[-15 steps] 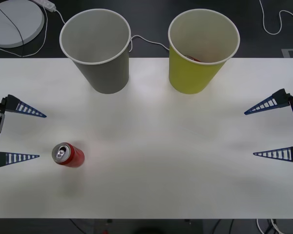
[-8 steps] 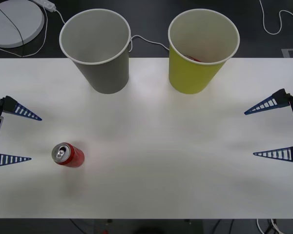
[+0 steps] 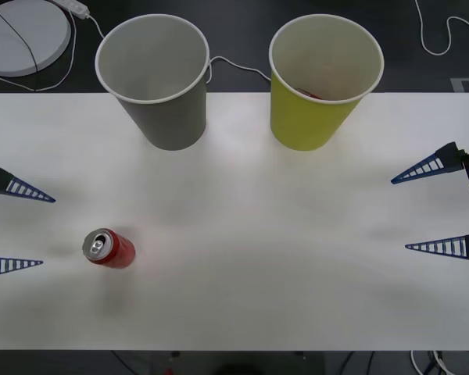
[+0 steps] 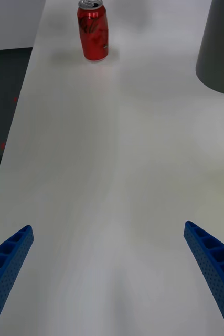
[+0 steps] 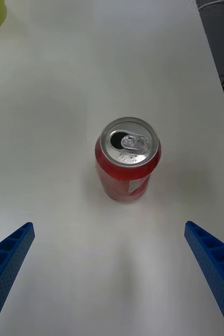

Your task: Put the can into the green bin and the plastic bottle into the gray bin

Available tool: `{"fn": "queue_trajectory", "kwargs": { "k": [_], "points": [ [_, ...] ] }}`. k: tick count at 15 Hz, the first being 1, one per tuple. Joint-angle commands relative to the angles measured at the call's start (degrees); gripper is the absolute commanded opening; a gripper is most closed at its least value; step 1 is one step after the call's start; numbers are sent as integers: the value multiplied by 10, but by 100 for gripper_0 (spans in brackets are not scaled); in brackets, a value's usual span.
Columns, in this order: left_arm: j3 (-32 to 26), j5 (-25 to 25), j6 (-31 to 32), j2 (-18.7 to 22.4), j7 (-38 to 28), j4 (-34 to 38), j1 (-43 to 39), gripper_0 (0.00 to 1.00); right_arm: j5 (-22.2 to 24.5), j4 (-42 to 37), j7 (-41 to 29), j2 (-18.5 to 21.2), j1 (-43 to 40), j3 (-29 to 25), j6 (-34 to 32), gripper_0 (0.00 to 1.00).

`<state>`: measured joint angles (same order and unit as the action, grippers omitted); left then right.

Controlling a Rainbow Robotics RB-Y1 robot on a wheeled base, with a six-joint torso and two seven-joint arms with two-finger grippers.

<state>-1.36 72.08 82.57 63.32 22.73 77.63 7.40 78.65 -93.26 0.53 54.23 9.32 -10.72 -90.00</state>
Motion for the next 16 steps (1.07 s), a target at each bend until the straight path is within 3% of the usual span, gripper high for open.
{"fn": "queue_trajectory", "kwargs": {
  "k": [1,7,11,16],
  "points": [
    [36,-54,1,0,56,-65,10,100,0,0,0,0,0,0,0,100],
    [180,-185,27,-6,195,-259,96,100,0,0,0,0,0,0,0,100],
    [193,-195,64,-58,244,-368,128,100,0,0,0,0,0,0,0,100],
    [193,-194,59,-102,248,-390,128,100,0,0,0,0,0,0,0,100]
  ]
}}
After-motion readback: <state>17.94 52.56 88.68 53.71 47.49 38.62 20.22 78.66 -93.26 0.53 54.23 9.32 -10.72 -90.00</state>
